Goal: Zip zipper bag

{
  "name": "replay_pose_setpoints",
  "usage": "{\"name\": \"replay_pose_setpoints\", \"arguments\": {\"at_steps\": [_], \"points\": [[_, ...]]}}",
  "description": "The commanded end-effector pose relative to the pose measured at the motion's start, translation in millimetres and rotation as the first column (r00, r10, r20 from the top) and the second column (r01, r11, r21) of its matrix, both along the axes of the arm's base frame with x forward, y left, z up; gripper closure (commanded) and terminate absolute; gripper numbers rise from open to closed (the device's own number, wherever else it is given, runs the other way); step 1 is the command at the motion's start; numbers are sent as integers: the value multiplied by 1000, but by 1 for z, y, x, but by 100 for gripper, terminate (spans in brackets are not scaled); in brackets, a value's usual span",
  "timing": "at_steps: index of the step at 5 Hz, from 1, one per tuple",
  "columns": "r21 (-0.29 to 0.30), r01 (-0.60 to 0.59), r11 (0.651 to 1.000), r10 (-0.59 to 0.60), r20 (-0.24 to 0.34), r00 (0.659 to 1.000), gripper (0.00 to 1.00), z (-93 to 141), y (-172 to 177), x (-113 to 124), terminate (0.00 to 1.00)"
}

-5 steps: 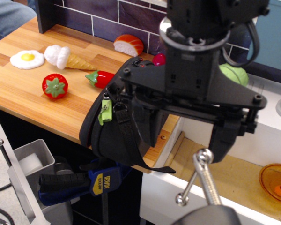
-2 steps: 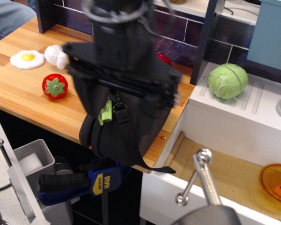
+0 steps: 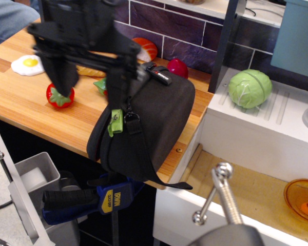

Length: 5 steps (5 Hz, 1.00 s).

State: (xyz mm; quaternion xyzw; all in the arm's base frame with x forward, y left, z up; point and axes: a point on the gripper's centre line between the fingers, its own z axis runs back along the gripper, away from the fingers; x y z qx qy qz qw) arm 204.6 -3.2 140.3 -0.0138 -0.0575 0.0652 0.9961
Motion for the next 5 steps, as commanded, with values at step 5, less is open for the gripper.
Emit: {"name": "replay_pose_setpoints", "arguments": {"at_steps": [5], "points": [[21, -53, 998, 51, 91, 995, 0, -41, -17, 5, 0]]}}
